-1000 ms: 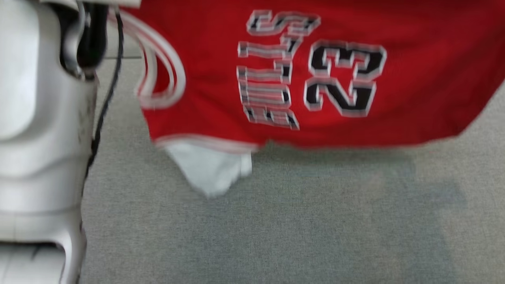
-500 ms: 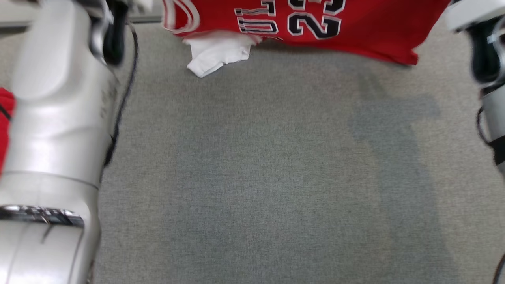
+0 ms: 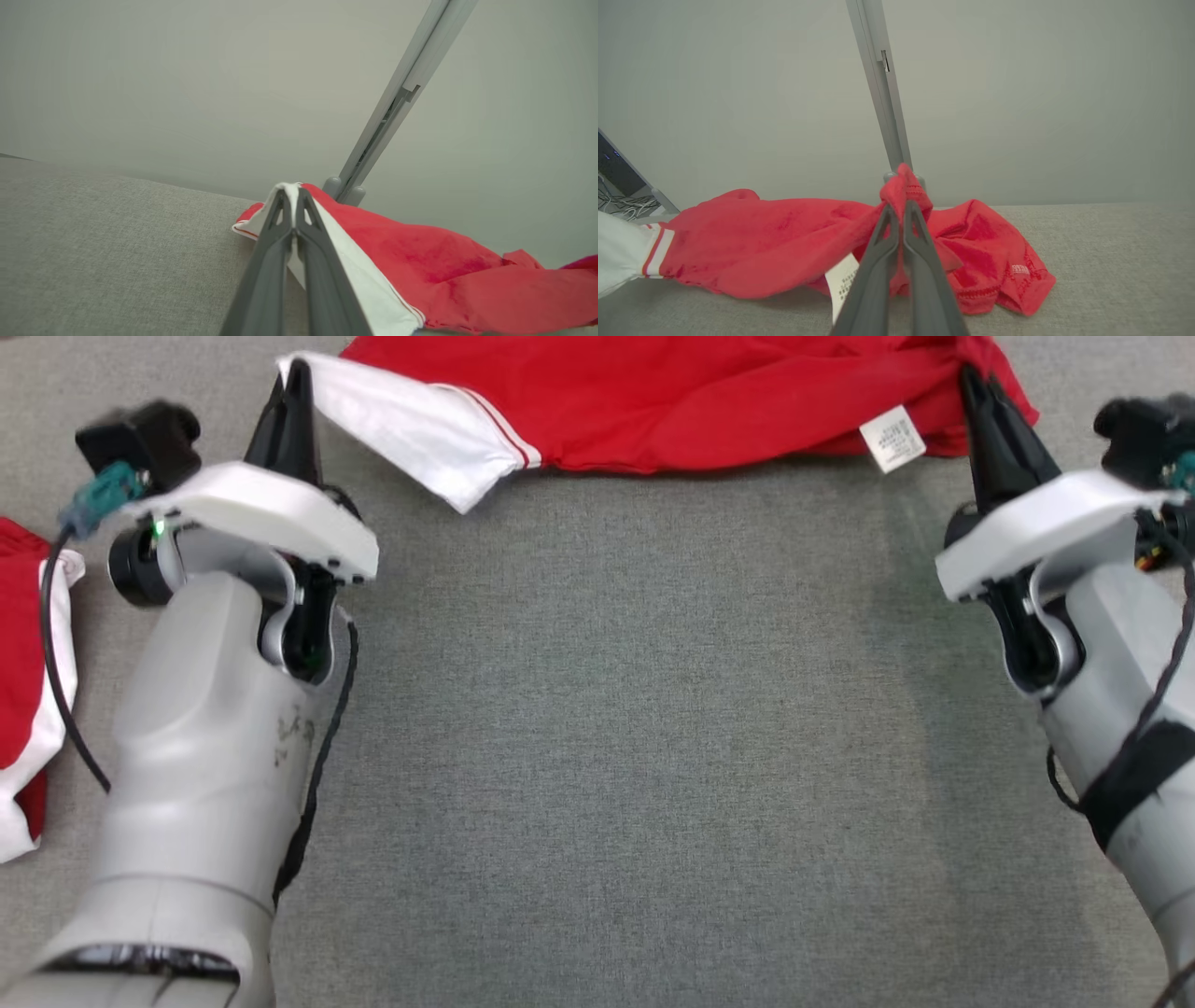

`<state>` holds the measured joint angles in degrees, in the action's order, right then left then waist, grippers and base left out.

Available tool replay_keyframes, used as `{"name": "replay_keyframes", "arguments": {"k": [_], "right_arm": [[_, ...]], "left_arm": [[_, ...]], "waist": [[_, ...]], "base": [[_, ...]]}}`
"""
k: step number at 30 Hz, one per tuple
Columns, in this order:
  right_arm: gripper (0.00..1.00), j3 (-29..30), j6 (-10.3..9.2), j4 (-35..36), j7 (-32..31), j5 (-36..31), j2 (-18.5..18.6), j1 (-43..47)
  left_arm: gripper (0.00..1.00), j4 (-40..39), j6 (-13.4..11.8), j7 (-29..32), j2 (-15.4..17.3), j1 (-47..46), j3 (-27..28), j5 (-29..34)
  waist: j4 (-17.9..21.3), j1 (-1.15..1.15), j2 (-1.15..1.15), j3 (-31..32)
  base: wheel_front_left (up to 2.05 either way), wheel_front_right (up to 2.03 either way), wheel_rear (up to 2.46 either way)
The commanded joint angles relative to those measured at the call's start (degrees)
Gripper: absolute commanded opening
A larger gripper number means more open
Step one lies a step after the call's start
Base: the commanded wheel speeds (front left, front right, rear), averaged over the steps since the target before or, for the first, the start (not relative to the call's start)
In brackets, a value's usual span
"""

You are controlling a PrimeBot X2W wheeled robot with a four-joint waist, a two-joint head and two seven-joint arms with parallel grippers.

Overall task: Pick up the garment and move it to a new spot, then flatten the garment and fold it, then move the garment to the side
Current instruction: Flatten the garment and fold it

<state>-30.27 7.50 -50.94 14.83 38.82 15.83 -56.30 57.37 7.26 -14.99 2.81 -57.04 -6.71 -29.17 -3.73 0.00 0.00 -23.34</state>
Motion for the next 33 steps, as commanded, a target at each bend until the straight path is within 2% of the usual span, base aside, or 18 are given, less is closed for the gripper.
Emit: {"name": "replay_keyframes", "arguments": {"k": [1, 9, 16, 22, 28, 33], "right_arm": [[0.00, -0.1, -0.02, 0.8, 0.4, -0.5, 0.7, 1.2], [0.00, 8.3, -0.02, 14.4, 0.4, -3.0, 1.0, 22.0], [0.00, 15.3, -0.02, 26.1, 0.4, -6.0, -0.3, 42.7], [0.00, 18.8, -0.02, 32.9, -0.8, -7.6, -0.7, 56.1], [0.00, 23.0, -0.02, 42.1, -6.4, -9.5, -1.5, 67.3], [0.00, 26.6, -0.02, 48.9, -11.5, -11.0, -3.2, 73.5]], "left_arm": [[0.00, -0.6, 0.2, -0.2, 0.3, 1.6, 0.5, 0.4], [0.00, -15.9, 0.2, -0.2, 0.5, 19.2, 7.6, 4.5], [0.00, -29.9, 0.0, -0.2, 0.3, 38.6, 7.1, 6.2], [0.00, -42.9, -3.3, 2.4, 0.2, 53.7, 4.9, 6.5], [0.00, -60.7, -8.4, 11.0, 0.3, 67.4, 3.7, 7.6], [0.00, -72.2, -11.1, 17.2, 1.2, 74.0, 3.3, 8.5]], "waist": [[-0.1, 0.00, 0.00, 0.7], [-0.1, 0.00, 0.00, 7.6], [-1.3, 0.00, 0.00, 14.3], [-2.5, 0.00, 0.00, 19.5], [-3.6, 0.00, 0.00, 22.4], [-4.0, 0.00, 0.00, 22.7]], "base": [[0.00, 0.00, 0.00], [0.00, 0.00, 0.00], [0.00, 0.00, 0.00], [0.00, 0.00, 0.00], [0.00, 0.00, 0.00], [0.00, 0.00, 0.00]]}}
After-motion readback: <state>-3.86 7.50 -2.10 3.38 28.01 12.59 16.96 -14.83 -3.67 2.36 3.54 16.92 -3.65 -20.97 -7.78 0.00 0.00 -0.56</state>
